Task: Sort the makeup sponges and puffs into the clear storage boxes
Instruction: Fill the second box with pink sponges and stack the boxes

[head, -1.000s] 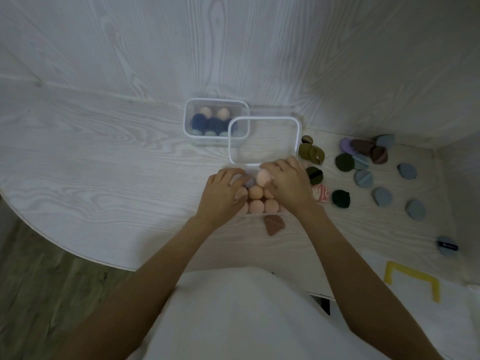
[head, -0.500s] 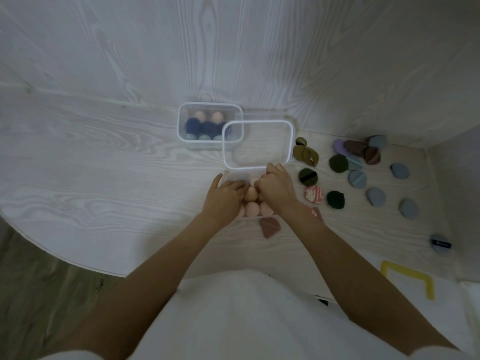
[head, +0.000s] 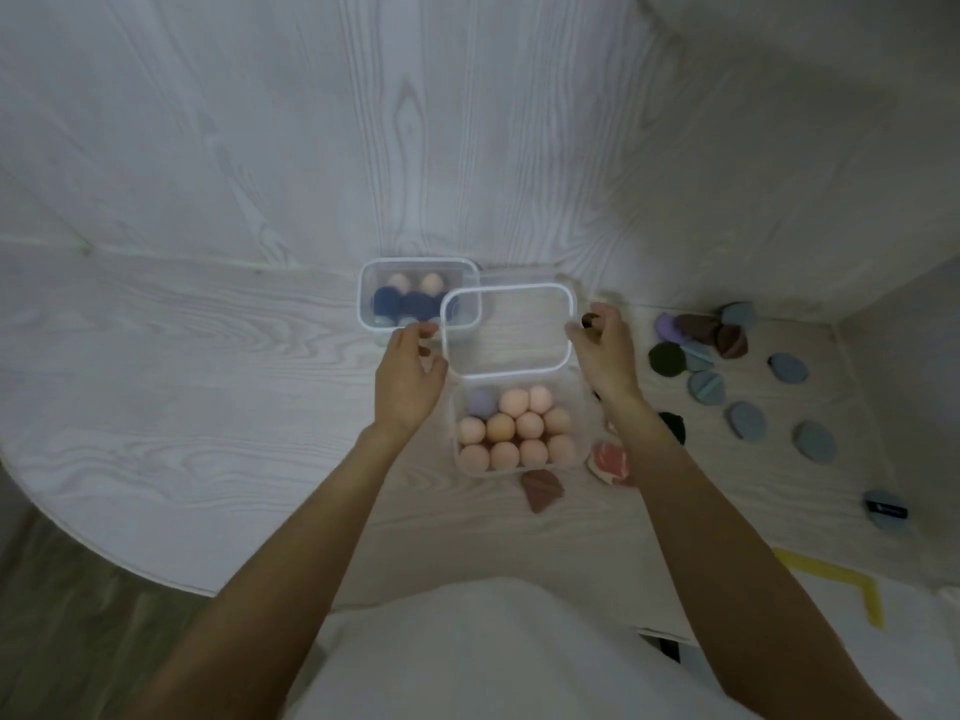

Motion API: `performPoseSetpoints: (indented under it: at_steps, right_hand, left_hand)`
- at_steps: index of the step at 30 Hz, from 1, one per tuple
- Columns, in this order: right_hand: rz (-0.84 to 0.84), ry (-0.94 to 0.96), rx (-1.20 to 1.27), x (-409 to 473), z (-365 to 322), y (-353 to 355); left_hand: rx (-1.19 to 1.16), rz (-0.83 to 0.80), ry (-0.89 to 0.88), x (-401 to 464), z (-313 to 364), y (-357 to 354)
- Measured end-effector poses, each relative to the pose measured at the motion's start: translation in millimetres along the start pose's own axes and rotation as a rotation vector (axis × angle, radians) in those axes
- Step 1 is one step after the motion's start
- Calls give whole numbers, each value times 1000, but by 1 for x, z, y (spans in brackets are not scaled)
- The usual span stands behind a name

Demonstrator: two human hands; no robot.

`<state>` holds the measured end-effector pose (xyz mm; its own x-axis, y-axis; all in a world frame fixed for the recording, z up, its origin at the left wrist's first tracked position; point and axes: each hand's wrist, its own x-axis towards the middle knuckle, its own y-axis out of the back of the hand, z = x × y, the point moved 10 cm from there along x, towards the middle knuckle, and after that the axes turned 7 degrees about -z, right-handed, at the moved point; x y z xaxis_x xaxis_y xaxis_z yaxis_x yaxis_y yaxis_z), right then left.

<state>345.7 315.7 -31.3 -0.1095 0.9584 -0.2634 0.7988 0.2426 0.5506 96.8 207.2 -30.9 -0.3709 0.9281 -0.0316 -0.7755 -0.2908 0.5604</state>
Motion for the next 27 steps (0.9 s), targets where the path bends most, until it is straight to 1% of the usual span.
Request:
performPoseSetpoints:
  at_steps: [2,3,5,8,9,10,12,13,14,15,16,17,19,20,23,25,27]
  right_hand:
    - [-218,-155,230,5,4,-21]
    - [-272,-166,294,6,2,-27]
    - [-285,-147,347,4,0,-25]
    - [-197,-108,428,-13,7,-4]
    - [-203,-77,401,-22,11,0]
    - [-222,-45,325,-34,13,2]
    - [-293,37,120,-54,19,-6]
    - [-353,77,-19,-64,24,-17]
    - [-417,130,-212,-72,29,-29]
    - [-464,196,-399,-81,34,-41]
    - [-462,255,-552,-87,39,-49]
    - [-409,305,-652,-90,40,-51]
    - [-287,372,-728,-94,36,-52]
    - [-260,377,-759,-94,35,-54]
    - [-251,378,-799,-98,31,-58]
    - [-279,384,-729,-102,31,-56]
    - [-272,403,-604,-107,25,-53]
  left_hand:
    - [-143,-151,116,13,0,-13]
    - [-199,-201,142,15,4,-18]
    - [-299,-204,187,15,4,-18]
    - [-491,-164,232,0,-5,-10]
    - [-509,-170,240,-8,-8,-9]
    - [-475,-182,240,-16,-11,-9]
    - [-300,-222,209,-29,-18,-14]
    - [-185,-251,198,-36,-23,-21]
    - [-86,-290,184,-42,-25,-28]
    - [-35,-335,178,-48,-28,-37]
    - [-28,-381,187,-54,-31,-46]
    - [-48,-407,192,-60,-33,-53]
    - [-119,-410,229,-66,-38,-59]
    - [-127,-408,240,-68,-39,-60]
    - [-87,-403,237,-69,-39,-60]
    - [-134,-361,251,-73,-39,-57]
    - [-214,-310,265,-78,-41,-50]
